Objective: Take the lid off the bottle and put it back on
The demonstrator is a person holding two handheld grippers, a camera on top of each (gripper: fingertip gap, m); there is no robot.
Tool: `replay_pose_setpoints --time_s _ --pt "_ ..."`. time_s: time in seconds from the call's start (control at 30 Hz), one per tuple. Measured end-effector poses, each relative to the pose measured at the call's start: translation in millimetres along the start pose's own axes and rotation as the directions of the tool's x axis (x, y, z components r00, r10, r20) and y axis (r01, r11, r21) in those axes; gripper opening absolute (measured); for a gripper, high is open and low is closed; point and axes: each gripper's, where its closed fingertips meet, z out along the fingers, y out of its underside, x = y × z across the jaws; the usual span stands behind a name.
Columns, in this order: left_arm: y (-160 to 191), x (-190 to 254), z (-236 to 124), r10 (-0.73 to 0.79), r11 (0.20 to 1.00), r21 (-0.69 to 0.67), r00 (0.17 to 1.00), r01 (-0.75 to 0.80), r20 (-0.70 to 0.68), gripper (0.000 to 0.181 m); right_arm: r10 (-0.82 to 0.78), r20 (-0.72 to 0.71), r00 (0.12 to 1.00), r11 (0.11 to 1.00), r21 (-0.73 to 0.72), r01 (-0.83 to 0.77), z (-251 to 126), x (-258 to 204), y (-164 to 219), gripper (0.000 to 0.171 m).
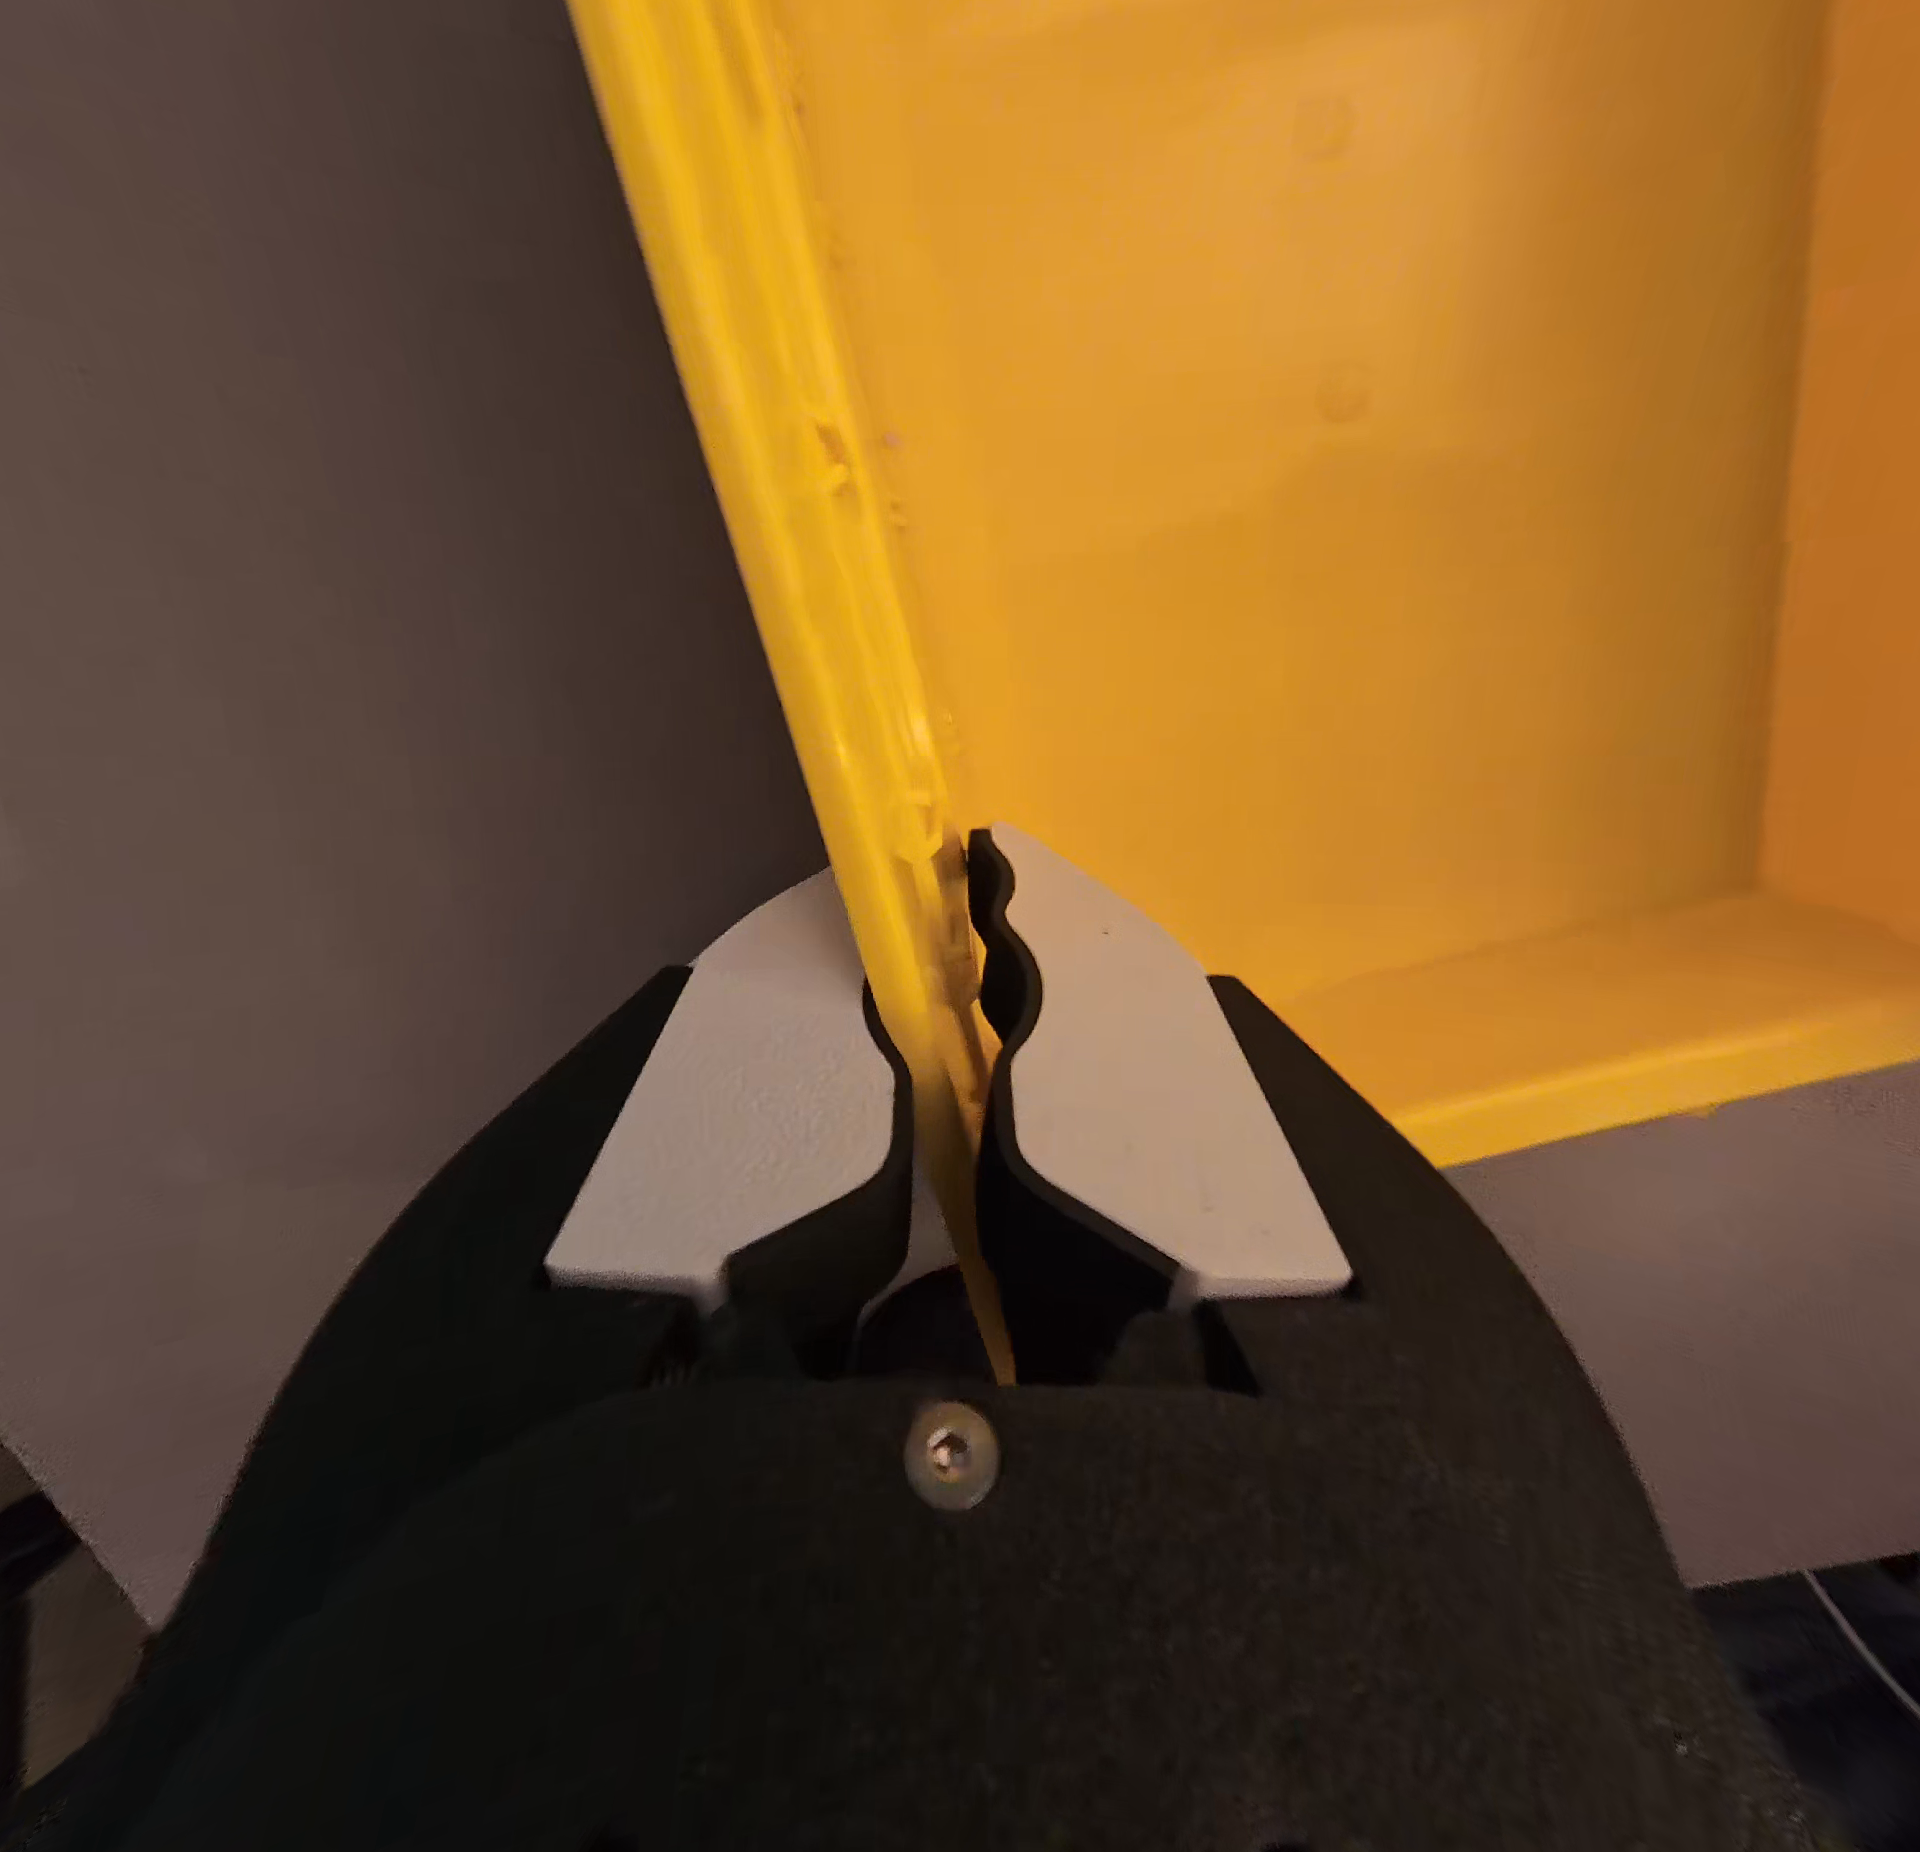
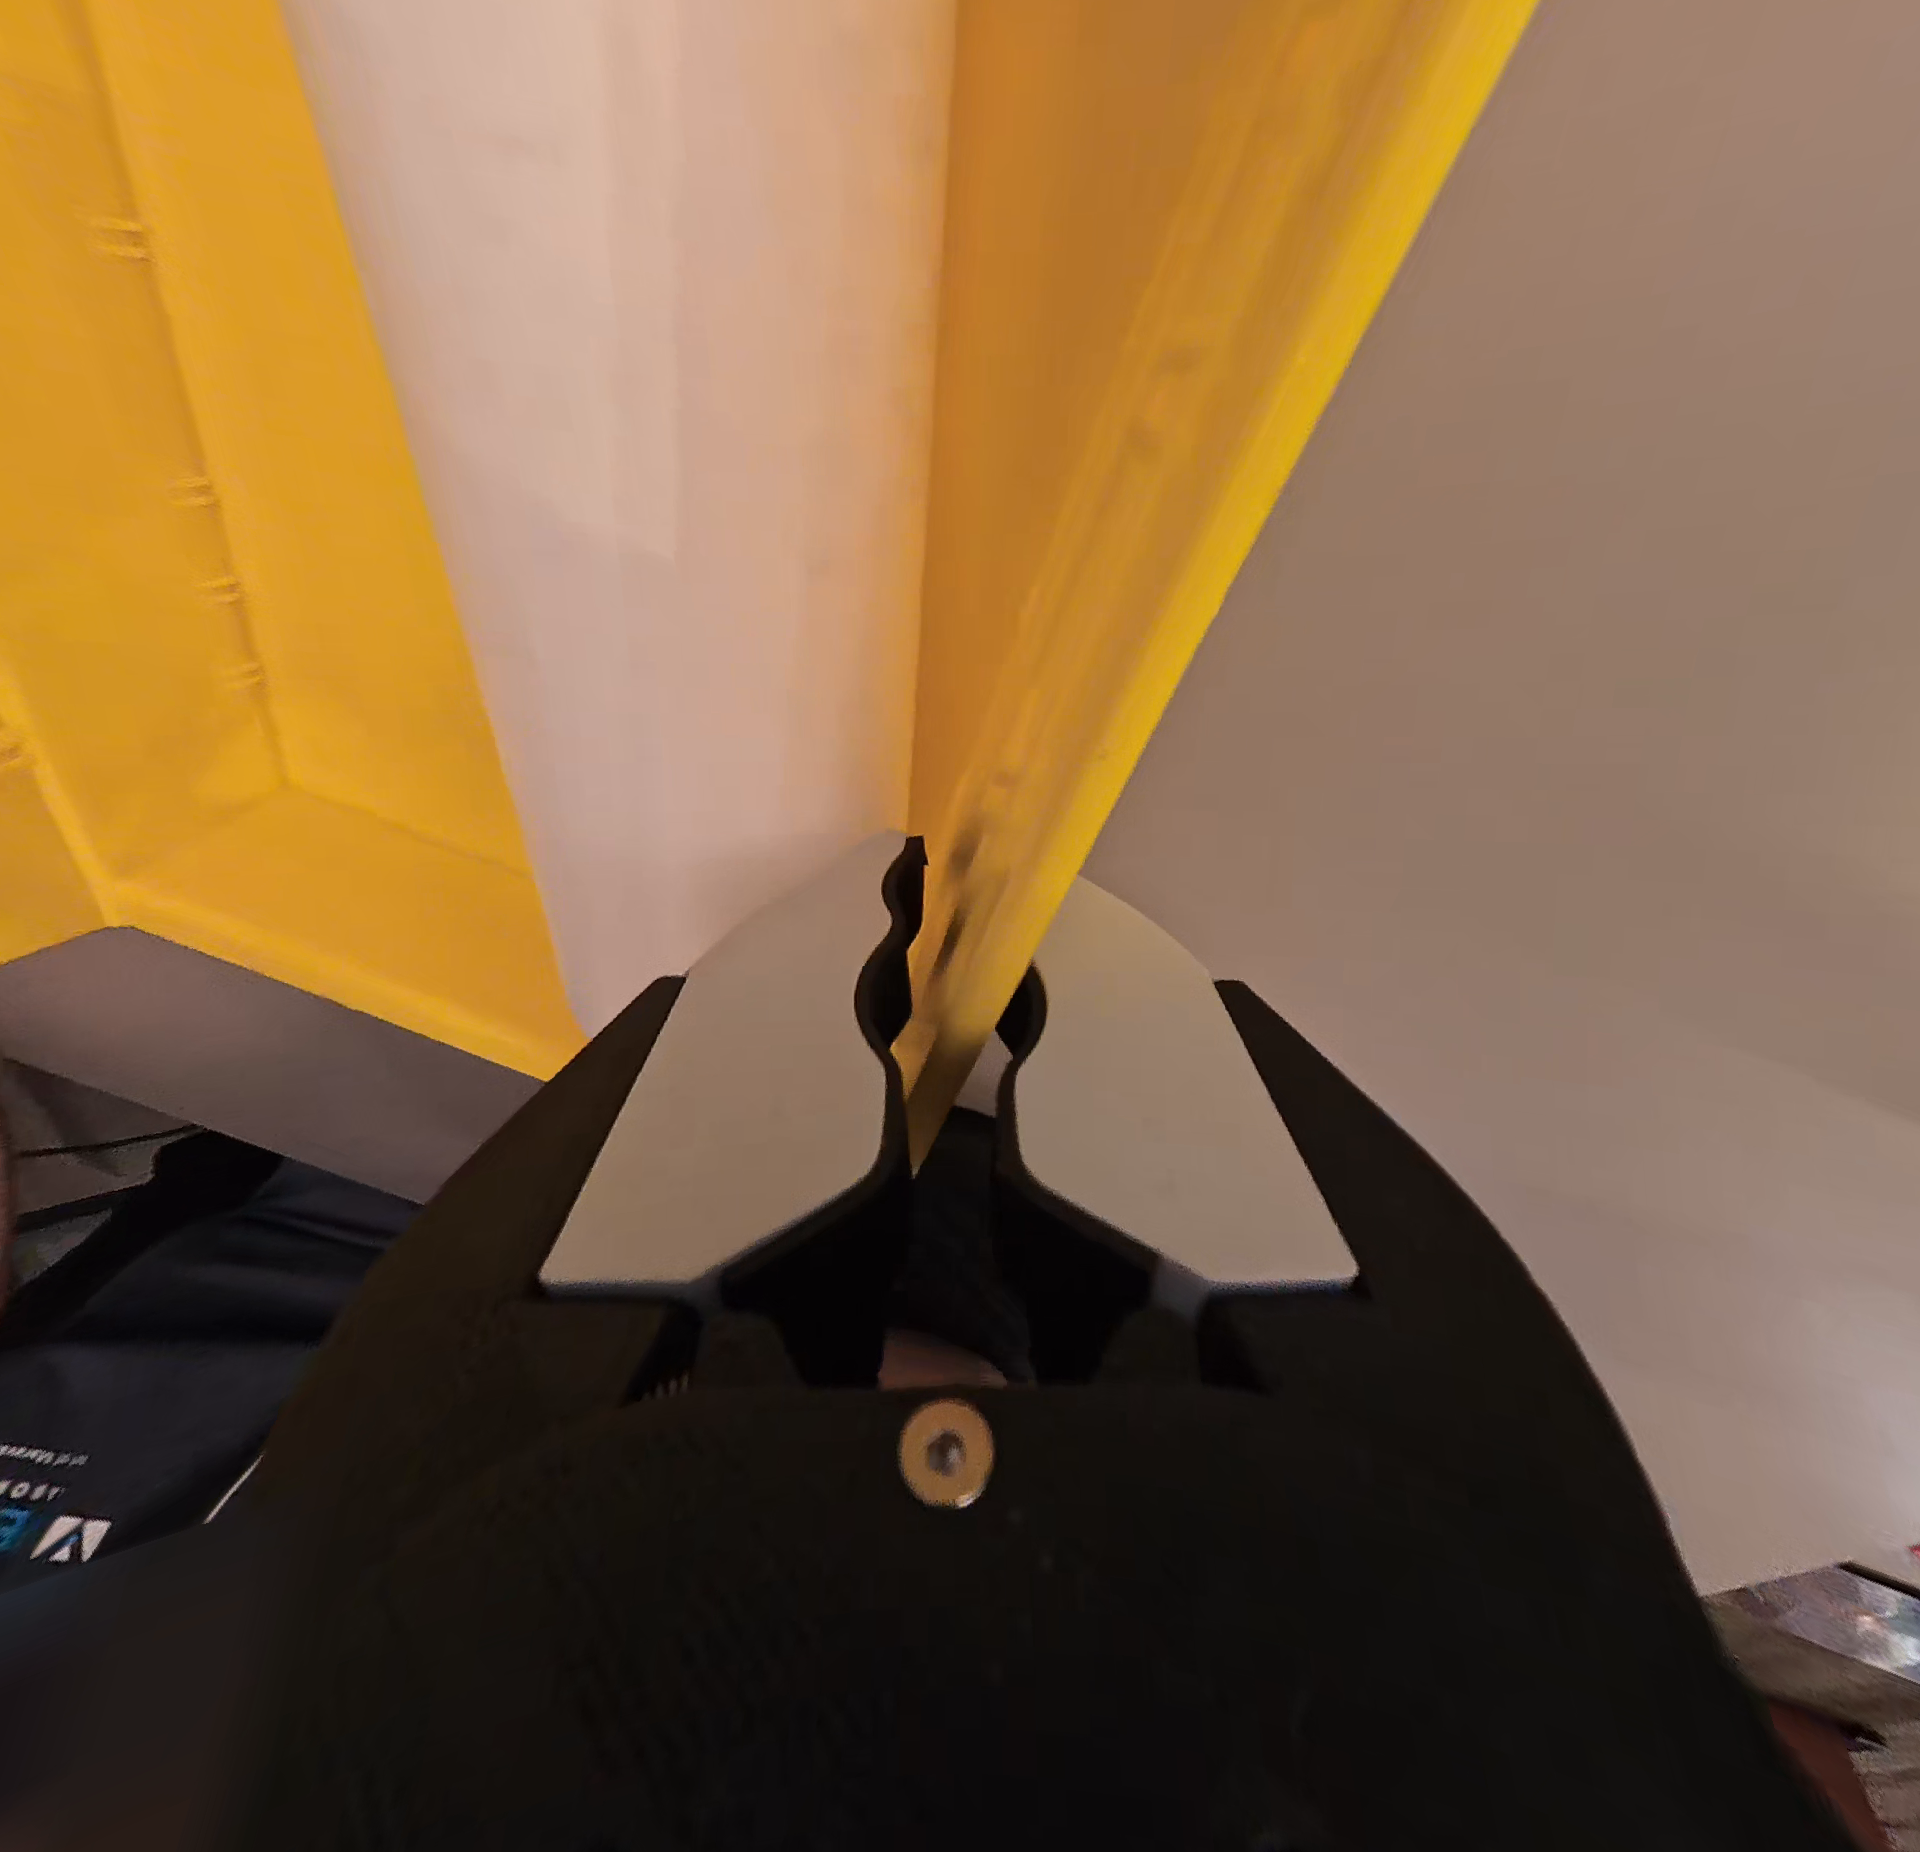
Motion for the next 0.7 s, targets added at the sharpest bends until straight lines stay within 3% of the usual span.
replay_pose_setpoints --time_s 0.33,0.5,0.57,0.7 --pt "5.7 17.7 -0.4 0.082 0.995 -0.051 0.996 -0.083 -0.026 0.007 -0.070 0.027 0.997 0.996 0.054 0.069 2.9 -28.8 -16.0 0.012" --pt "15.8 25.9 -4.3 0.077 0.992 -0.095 0.995 -0.082 -0.063 0.009 -0.067 -0.074 0.995 0.967 0.241 0.084 -32.4 -21.5 -32.6 0.021" --pt "10.4 27.2 -11.3 0.068 0.996 -0.048 0.995 -0.072 -0.074 0.013 -0.088 -0.146 0.985 0.905 0.402 0.140 -60.4 -31.5 -48.3 0.022" --pt "-10.2 23.3 -39.5 0.015 0.991 0.136 0.995 -0.002 -0.095 0.025 -0.256 -0.290 0.922 0.655 0.649 0.386 -99.9 -106.5 -72.0 0.023"
